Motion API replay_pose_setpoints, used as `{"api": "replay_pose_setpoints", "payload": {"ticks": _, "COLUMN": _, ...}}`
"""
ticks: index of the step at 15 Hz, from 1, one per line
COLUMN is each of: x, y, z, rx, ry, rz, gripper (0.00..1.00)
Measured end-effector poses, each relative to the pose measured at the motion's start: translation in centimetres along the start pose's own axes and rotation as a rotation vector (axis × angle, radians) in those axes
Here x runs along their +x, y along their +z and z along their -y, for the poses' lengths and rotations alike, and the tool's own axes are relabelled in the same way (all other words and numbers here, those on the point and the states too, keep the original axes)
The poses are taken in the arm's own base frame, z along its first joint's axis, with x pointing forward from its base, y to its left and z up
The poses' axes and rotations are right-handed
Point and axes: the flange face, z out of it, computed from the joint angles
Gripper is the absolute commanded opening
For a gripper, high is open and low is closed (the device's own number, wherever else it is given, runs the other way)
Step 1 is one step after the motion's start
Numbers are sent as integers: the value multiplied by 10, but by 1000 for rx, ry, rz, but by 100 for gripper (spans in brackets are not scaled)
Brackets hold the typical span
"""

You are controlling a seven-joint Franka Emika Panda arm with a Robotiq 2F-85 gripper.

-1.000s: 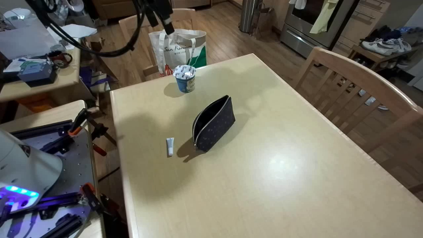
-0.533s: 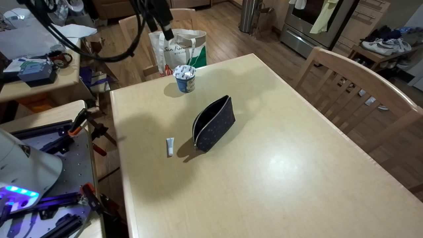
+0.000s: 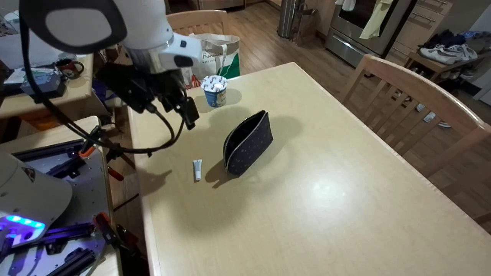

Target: Pick the tube on the table and put it in the purse

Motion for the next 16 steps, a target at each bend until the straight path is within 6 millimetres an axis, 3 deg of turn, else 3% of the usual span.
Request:
{"api": "replay_pose_setpoints", "payload": {"ticks": 2, "x": -12, "y": 16, "z": -7, "rx": 10, "ry": -18, "rz": 19, "gripper": 100}}
{"api": "replay_pose_setpoints", "payload": {"ticks": 6, "x": -11, "y": 18, "z": -9, "rx": 28, "ry": -74, "rz": 35, "gripper": 100}}
{"api": "replay_pose_setpoints", "payload": {"ticks": 11, "x": -16, "y": 24, "z": -25, "rx": 32, "ry": -206, "rz": 84, "gripper": 100}}
{"api": "replay_pose_setpoints", "payload": {"ticks": 16, "x": -15, "y": 42, "z": -34, "rx": 0, "ry": -314, "rz": 107, "gripper": 100}}
